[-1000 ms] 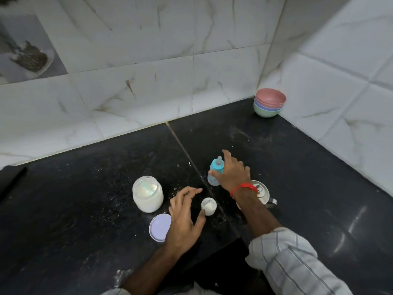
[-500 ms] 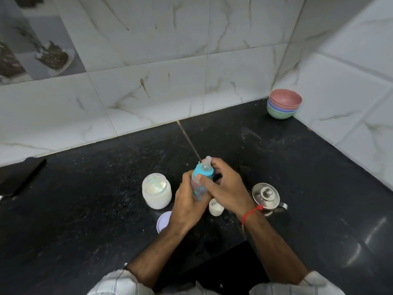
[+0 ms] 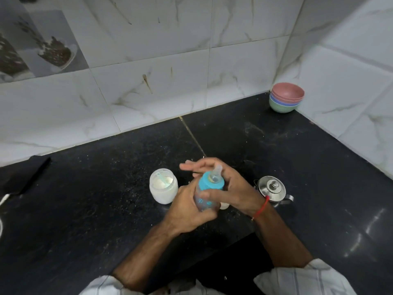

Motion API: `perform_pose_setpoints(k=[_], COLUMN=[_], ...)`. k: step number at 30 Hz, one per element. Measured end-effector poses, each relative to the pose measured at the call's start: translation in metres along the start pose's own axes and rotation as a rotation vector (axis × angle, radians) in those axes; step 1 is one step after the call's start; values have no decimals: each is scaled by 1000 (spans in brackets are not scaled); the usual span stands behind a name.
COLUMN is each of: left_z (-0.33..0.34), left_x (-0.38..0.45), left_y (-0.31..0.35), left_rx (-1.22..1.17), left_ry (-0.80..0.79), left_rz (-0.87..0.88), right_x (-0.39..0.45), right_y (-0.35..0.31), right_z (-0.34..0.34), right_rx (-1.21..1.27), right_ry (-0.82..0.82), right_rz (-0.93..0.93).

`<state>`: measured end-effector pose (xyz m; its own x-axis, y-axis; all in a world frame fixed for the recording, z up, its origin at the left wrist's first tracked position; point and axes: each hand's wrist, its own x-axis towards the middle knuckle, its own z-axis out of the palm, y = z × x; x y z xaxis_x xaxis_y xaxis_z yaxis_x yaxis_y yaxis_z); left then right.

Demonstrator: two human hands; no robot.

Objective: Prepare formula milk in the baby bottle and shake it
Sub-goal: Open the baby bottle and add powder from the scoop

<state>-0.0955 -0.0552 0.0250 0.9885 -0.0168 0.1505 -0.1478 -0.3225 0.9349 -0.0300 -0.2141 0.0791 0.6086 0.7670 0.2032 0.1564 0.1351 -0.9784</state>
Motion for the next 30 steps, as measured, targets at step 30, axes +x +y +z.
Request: perform_pose_setpoints(k=[30], left_z=[-20], left_x=[-42], left_y=[-18], left_rx=[63], left_ry=[349], left_rz=[-228], right_x=[-41], right_y=[139], right_z=[66], right_rx=[-1127], right_ry=[301], right_rz=[631])
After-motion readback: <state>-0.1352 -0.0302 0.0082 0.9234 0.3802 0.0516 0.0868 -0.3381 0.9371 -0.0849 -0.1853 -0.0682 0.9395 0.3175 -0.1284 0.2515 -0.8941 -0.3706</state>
